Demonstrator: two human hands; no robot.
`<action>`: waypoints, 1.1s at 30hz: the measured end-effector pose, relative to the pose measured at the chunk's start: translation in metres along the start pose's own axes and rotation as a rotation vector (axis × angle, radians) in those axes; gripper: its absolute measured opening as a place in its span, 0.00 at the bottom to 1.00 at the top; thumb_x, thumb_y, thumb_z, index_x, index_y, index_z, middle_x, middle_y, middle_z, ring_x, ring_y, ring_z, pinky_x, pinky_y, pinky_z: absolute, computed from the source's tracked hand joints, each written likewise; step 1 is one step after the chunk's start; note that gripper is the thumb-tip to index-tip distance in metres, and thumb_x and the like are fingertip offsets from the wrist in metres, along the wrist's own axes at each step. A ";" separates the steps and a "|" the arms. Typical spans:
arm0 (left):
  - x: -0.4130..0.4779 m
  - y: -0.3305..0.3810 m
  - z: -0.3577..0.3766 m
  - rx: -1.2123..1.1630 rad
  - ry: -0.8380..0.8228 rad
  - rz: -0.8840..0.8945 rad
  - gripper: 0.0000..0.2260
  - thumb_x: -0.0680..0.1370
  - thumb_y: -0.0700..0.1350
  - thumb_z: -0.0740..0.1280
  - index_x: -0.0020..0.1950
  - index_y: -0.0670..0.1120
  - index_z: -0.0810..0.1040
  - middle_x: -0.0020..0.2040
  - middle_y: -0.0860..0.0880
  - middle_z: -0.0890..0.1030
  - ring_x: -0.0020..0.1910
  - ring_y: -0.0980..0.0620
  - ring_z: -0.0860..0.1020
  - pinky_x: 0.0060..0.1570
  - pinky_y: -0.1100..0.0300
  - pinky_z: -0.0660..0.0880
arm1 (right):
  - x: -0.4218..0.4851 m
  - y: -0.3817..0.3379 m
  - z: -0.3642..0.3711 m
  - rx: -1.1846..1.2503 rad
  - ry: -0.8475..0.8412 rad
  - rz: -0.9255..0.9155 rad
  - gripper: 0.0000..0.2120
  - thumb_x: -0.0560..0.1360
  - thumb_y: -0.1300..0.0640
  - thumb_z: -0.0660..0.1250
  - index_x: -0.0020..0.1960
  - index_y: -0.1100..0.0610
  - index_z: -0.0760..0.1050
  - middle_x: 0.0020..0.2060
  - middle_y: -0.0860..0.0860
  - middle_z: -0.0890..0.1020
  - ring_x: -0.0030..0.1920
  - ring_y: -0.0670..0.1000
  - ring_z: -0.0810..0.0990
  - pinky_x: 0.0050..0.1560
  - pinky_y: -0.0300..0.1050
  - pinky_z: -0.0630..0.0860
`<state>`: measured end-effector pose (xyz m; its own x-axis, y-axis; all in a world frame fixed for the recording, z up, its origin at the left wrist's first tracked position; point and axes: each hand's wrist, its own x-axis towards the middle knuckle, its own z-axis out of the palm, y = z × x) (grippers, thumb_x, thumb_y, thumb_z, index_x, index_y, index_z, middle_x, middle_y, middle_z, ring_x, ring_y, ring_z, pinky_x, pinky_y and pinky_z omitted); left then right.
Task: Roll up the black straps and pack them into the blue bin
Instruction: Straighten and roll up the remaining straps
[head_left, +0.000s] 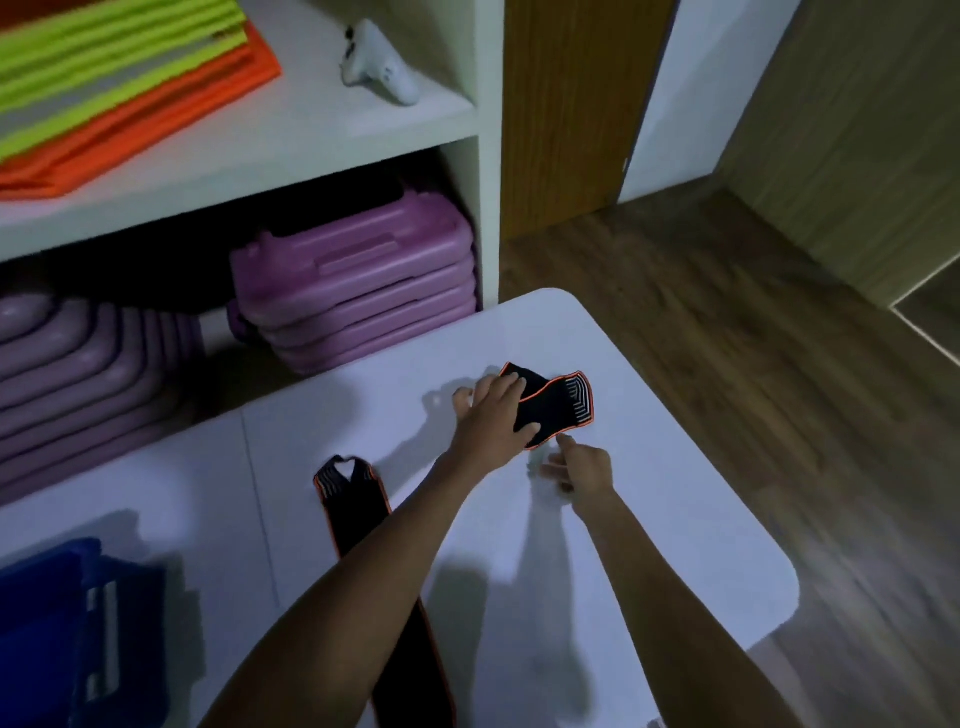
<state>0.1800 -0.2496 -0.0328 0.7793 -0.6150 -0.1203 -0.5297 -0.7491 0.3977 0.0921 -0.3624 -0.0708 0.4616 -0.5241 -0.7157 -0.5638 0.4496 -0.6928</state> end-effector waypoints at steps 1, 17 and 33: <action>0.008 0.001 0.002 0.032 -0.026 0.001 0.25 0.75 0.54 0.64 0.70 0.48 0.65 0.71 0.50 0.68 0.72 0.49 0.58 0.65 0.46 0.52 | 0.004 -0.003 0.003 0.050 0.014 0.017 0.12 0.76 0.56 0.66 0.38 0.63 0.73 0.35 0.57 0.79 0.21 0.49 0.79 0.25 0.38 0.65; -0.007 -0.004 0.020 -0.380 -0.102 -0.116 0.26 0.78 0.40 0.56 0.68 0.67 0.63 0.64 0.62 0.74 0.63 0.57 0.69 0.67 0.47 0.53 | 0.010 -0.022 0.020 0.130 -0.001 0.039 0.20 0.75 0.55 0.67 0.28 0.58 0.65 0.27 0.54 0.68 0.26 0.51 0.65 0.28 0.41 0.62; -0.043 0.001 -0.035 -0.988 0.335 -0.148 0.06 0.76 0.51 0.62 0.51 0.58 0.74 0.52 0.50 0.82 0.53 0.52 0.80 0.54 0.51 0.75 | -0.068 -0.126 0.024 0.260 -0.413 -0.302 0.09 0.77 0.66 0.62 0.53 0.63 0.80 0.47 0.57 0.84 0.46 0.54 0.83 0.43 0.44 0.81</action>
<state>0.1573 -0.2150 0.0048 0.9465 -0.3213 -0.0303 -0.0311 -0.1842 0.9824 0.1482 -0.3666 0.0630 0.8348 -0.3540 -0.4216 -0.2024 0.5148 -0.8331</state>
